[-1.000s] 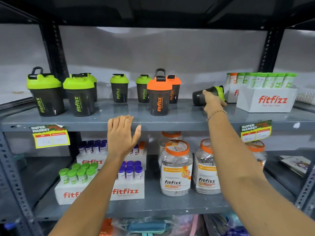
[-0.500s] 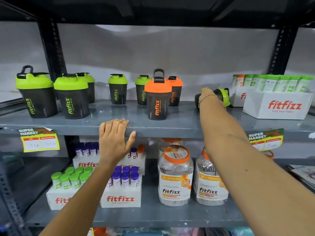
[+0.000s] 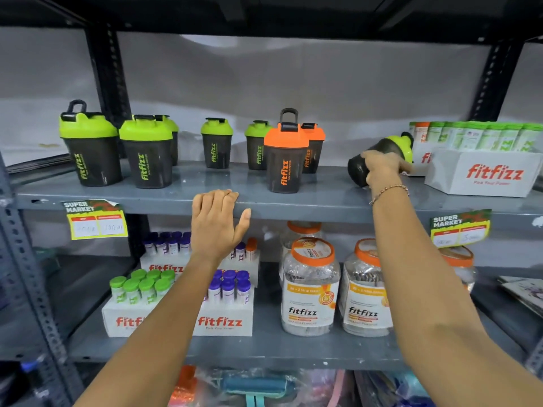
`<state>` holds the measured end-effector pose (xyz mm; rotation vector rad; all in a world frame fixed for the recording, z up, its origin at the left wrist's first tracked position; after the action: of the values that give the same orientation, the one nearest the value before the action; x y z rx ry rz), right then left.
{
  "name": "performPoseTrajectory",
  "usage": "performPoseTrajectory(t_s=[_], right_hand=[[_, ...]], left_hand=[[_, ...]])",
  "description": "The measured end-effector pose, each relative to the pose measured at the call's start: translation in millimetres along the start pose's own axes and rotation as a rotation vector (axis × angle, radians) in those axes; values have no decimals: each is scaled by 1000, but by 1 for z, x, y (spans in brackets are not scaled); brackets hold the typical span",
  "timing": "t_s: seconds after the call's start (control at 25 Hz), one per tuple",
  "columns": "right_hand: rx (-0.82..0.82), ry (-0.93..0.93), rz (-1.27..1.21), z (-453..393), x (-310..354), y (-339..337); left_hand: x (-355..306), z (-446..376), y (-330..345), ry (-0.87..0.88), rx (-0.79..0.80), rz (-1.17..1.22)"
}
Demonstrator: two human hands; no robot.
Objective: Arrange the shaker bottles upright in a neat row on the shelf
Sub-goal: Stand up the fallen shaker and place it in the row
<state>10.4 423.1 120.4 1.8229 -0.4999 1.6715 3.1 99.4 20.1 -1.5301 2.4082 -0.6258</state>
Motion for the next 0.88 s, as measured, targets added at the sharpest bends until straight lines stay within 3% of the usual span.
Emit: performPoseTrajectory(t_s=[0.12,0.32,0.52,0.68,0.88], right_hand=[[40,42,18,30,0,-3],[100,-144,94,124,-10,21],[209,-311,207,201,-23,90],[391,-369,294,210,-35,157],[504,-267,346,183,-45,208]], left_hand=[[0,0,-4,0,70,30],[9,-3,-17,100,179,0],[51,0,-28,13,236,-31],[91,7,-34,38,218,-94],[111,14,-32,105,178,-112]])
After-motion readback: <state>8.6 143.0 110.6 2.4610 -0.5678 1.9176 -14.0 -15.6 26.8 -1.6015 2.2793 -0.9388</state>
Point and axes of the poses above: each hand's wrist, its own z-axis away from the middle knuckle, its own y-axis out of the palm, x = y × z, the point moved 4 cm from there along -z, towards the middle knuckle, and after that the axes turned 10 degrees about x, right-handed, at the moved point
